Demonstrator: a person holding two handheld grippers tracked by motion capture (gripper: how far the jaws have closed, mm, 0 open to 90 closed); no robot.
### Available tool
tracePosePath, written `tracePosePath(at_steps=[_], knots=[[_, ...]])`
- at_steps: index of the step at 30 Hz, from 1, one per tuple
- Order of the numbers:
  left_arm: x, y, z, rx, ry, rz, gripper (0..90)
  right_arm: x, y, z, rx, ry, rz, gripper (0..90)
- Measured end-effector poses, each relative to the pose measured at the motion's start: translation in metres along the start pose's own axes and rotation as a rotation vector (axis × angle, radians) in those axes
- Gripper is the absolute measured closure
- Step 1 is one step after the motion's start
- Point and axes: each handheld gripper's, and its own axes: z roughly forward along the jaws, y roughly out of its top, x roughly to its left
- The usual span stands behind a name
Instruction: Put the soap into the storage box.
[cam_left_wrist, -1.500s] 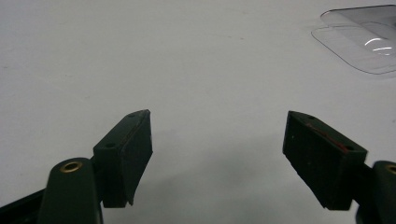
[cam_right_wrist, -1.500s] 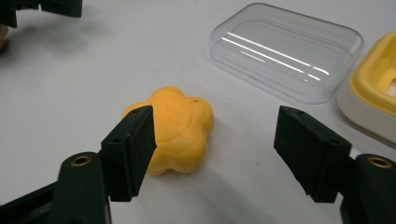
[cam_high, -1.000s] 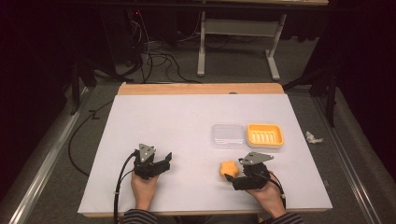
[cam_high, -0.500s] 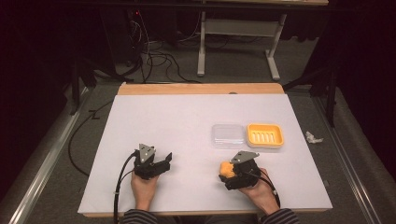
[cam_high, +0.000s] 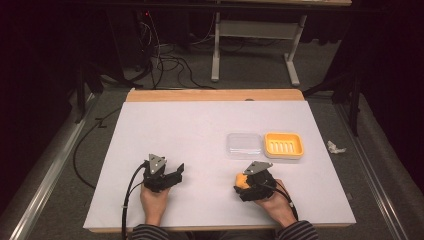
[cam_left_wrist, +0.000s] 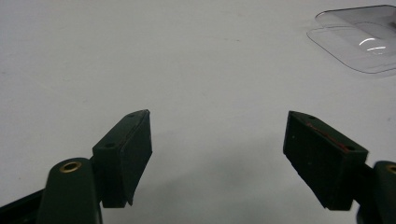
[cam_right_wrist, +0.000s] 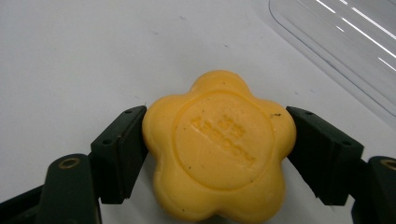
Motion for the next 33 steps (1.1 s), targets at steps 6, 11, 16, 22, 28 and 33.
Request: tracePosePath(at_steps=[6, 11, 16, 22, 28, 33], knots=[[0.0, 0.0, 0.0, 0.003, 0.002, 0.001, 24.3, -0.002, -0.001, 0.002, 0.012, 0.015, -0.003, 25.0], [0.0, 0.0, 0.0, 0.003, 0.002, 0.002, 24.3, -0.003, -0.001, 0.001, 0.01, 0.023, -0.005, 25.3], [0.0, 0.0, 0.0, 0.003, 0.002, 0.002, 24.3, -0.003, -0.002, 0.0, 0.006, 0.027, -0.014, 25.5], [0.0, 0.0, 0.0, 0.0, 0.002, -0.002, 24.3, -0.004, -0.004, -0.003, -0.011, 0.03, -0.035, 25.7], [0.0, 0.0, 0.0, 0.004, 0.004, 0.004, 24.3, -0.008, -0.006, -0.008, -0.032, 0.037, -0.035, 25.8], [0.0, 0.0, 0.0, 0.002, 0.003, 0.002, 24.3, -0.014, -0.009, -0.015, -0.061, 0.033, -0.019, 25.9]])
